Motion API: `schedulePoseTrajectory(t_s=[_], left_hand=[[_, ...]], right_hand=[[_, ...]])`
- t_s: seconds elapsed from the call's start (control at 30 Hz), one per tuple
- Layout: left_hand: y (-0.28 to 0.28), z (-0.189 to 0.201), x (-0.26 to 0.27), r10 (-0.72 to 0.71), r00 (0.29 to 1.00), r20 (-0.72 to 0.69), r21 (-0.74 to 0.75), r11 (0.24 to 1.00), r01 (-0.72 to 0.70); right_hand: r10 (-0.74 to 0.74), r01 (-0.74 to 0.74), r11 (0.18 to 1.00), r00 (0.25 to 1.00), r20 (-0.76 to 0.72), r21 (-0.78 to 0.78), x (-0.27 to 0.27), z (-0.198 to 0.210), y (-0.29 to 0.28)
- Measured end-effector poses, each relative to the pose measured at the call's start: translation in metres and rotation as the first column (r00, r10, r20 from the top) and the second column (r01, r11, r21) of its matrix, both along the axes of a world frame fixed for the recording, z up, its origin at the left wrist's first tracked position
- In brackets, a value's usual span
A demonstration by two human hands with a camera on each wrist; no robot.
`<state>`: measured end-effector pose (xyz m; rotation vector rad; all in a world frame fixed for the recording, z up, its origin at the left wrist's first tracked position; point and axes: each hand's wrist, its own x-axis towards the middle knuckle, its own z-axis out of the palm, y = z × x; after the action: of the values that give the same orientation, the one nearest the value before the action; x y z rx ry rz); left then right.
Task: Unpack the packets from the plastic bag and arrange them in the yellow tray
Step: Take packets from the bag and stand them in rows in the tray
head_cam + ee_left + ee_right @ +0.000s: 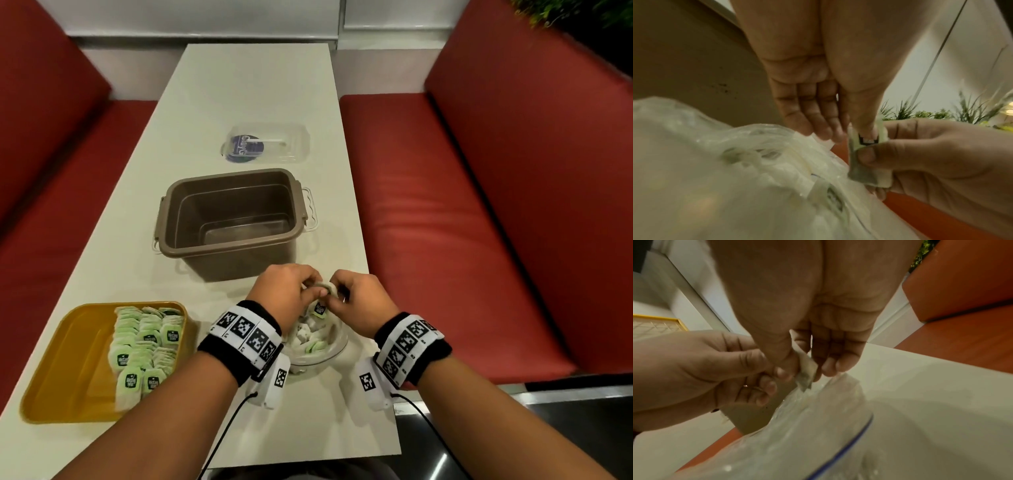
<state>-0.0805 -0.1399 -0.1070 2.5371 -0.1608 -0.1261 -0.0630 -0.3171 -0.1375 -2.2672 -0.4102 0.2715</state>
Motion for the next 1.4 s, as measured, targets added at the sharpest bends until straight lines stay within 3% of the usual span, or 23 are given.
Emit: schedulePoseTrajectory(t_s=[0.17, 0.37, 0.47, 0.67, 0.8, 0.93, 1.2, 1.4], left_hand=[[-0.007, -0.026, 0.005, 0.055, 0.974, -0.219, 0.204, 0.979, -0.009], [-0.016, -0.036, 0.004, 0.09, 0.964, -0.252, 0.11, 0.992, -0.064], [-0.014, -0.033, 0.002, 0.041, 0.967, -0.252, 0.099, 0.995, -0.016], [0.006, 0.0, -0.003, -0.012, 0.991, -0.137, 0.064, 0.998, 0.021], [0.022, 0.026, -0.011, -0.074, 0.997, -0.005, -0.009, 0.997, 0.074], [0.042, 0.048, -0.02, -0.109, 0.993, 0.054, -0.067, 0.991, 0.113], [0.095, 0.075, -0.038, -0.129, 0.977, 0.172, -0.02, 0.991, 0.134], [0.144, 0.092, -0.057, -0.128, 0.981, 0.144, 0.05, 0.991, 0.122]], right_hand=[[-0.098, 0.099, 0.995, 0.993, -0.066, 0.017, -0.002, -0.006, -0.003], [-0.133, 0.131, 0.991, 0.988, -0.076, -0.036, -0.003, -0.003, -0.004], [-0.141, 0.139, 0.99, 0.987, -0.081, -0.039, -0.003, -0.002, -0.005], [-0.075, 0.081, 0.995, 0.993, -0.096, 0.061, -0.008, 0.005, -0.001], [0.04, -0.039, 0.992, 0.999, -0.001, 0.116, -0.014, 0.011, 0.012], [0.057, -0.069, 0.986, 0.995, 0.082, 0.149, -0.015, 0.019, 0.033], [0.092, -0.12, 0.97, 0.986, 0.14, 0.211, -0.031, 0.041, 0.092], [0.136, -0.157, 0.959, 0.985, 0.103, 0.236, -0.049, 0.049, 0.145]])
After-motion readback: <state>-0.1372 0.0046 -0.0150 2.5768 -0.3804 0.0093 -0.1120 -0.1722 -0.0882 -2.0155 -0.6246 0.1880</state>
